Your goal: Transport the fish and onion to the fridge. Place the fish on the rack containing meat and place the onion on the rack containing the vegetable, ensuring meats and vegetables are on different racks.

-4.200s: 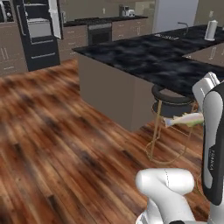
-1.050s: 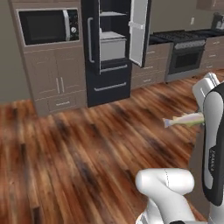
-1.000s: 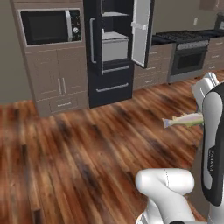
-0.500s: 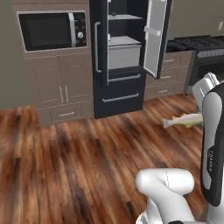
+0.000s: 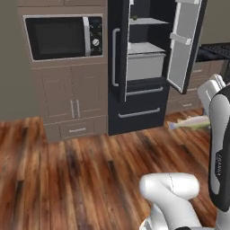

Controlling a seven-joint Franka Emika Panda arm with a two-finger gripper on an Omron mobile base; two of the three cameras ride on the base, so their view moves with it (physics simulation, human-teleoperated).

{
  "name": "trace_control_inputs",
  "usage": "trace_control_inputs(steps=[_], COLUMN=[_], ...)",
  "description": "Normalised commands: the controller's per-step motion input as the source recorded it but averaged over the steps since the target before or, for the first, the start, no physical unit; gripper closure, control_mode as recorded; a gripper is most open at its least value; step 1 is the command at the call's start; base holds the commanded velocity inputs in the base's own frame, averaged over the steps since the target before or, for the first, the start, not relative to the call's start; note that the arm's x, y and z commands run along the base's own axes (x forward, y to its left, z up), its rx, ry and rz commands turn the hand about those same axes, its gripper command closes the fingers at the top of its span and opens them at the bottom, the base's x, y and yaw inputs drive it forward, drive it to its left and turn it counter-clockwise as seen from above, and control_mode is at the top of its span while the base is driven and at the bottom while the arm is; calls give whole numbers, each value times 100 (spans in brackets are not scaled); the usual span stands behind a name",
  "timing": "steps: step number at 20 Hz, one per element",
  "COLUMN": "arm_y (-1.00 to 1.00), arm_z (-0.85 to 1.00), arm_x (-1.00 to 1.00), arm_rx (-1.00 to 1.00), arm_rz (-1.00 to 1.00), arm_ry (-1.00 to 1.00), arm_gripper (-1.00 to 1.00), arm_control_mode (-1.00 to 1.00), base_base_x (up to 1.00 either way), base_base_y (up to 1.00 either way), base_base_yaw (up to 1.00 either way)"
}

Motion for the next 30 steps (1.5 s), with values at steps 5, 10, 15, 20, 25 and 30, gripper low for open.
trace_control_inputs(steps=[5,10,15,20,25,30], arm_y=[0,0,0,0,0,0], arm_z=[0,0,0,0,0,0], arm_x=[0,0,0,0,0,0], arm_rx=[0,0,0,0,0,0], arm_rz=[0,0,0,0,0,0], arm_ry=[0,0,0,0,0,0], arm_gripper=[100,100,100,100,100,100], arm_control_mode=[100,100,100,100,100,100], base_base_x=[100,100,87,20,74,99], base_base_y=[-15,-54,-98,-100,-66,-2], base_base_yaw=[17,14,7,7,5,0])
